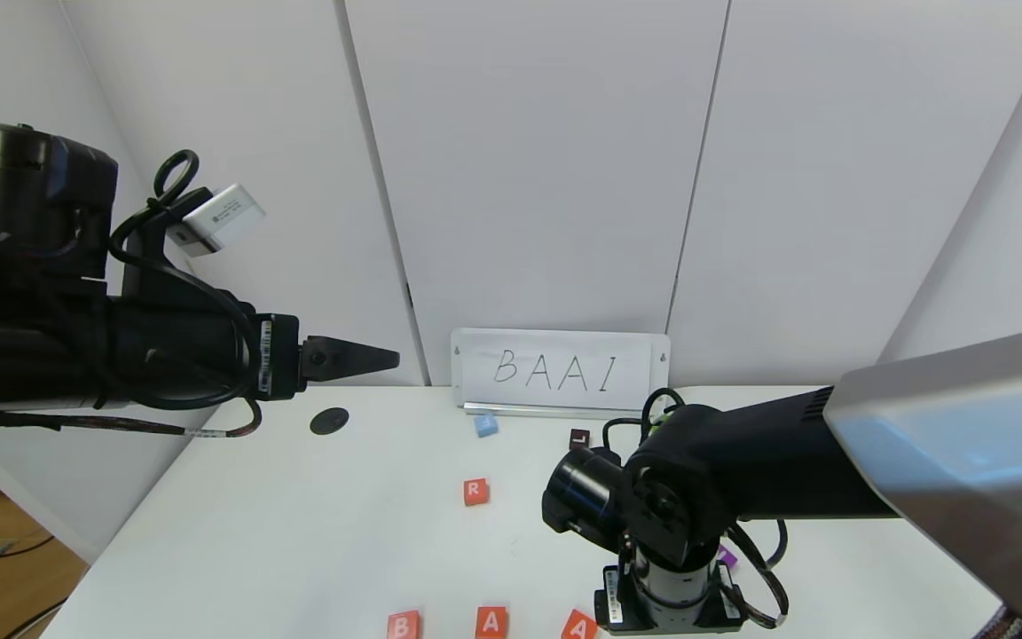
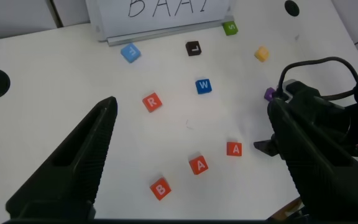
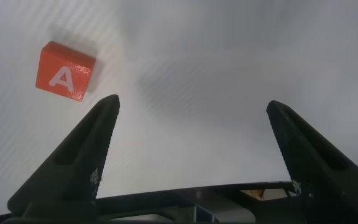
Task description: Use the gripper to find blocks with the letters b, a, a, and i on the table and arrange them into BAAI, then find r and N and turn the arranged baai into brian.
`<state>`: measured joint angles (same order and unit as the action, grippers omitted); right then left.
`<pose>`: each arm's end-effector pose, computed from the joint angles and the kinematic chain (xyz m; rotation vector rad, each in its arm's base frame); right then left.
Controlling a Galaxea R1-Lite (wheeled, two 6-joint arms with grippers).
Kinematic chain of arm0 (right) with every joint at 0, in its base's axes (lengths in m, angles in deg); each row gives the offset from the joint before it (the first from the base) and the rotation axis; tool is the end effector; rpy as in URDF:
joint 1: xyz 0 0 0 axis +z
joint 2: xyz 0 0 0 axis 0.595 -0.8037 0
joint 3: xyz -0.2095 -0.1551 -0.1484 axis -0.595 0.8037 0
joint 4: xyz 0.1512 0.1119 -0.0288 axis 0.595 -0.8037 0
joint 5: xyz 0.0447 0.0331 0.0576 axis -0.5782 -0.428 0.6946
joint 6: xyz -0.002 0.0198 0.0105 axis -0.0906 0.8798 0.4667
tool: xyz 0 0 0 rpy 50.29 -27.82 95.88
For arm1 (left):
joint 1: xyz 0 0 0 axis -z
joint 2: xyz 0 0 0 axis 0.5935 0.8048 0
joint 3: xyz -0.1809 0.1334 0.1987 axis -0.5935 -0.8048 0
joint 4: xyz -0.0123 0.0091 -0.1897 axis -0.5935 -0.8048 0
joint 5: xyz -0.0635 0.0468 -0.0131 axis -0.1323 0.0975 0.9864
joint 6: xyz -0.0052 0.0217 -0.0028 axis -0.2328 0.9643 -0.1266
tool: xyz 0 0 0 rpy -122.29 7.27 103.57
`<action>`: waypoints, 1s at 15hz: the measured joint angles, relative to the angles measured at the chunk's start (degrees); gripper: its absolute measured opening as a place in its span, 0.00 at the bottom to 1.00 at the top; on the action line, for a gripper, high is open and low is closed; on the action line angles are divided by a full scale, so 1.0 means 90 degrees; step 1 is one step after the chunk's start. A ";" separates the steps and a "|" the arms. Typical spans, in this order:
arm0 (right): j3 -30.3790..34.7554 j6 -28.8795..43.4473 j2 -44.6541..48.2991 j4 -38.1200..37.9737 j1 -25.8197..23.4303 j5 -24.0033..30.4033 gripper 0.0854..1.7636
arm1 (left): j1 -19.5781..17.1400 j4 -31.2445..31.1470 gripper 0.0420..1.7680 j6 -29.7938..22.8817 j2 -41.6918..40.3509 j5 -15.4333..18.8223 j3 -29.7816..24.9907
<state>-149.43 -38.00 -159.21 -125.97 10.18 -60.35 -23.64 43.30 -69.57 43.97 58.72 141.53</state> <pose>0.2582 0.2677 0.0688 -0.0416 1.4238 -0.1451 0.2463 -0.0633 0.2586 -0.1252 0.5510 -0.5165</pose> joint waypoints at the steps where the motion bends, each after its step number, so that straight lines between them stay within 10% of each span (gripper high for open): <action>1: 0.0011 0.0000 0.0003 0.0000 0.0049 -0.0001 0.96 | -0.0023 0.0001 0.97 0.0003 0.0015 0.0000 0.0009; 15: -0.0080 0.0012 -0.0442 0.0043 0.0248 0.0005 0.96 | -0.0213 0.0014 0.97 0.0061 0.0046 -0.0001 0.0058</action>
<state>-150.15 -37.89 -163.18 -125.58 12.41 -60.30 -25.56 43.42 -69.02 44.38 58.70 142.05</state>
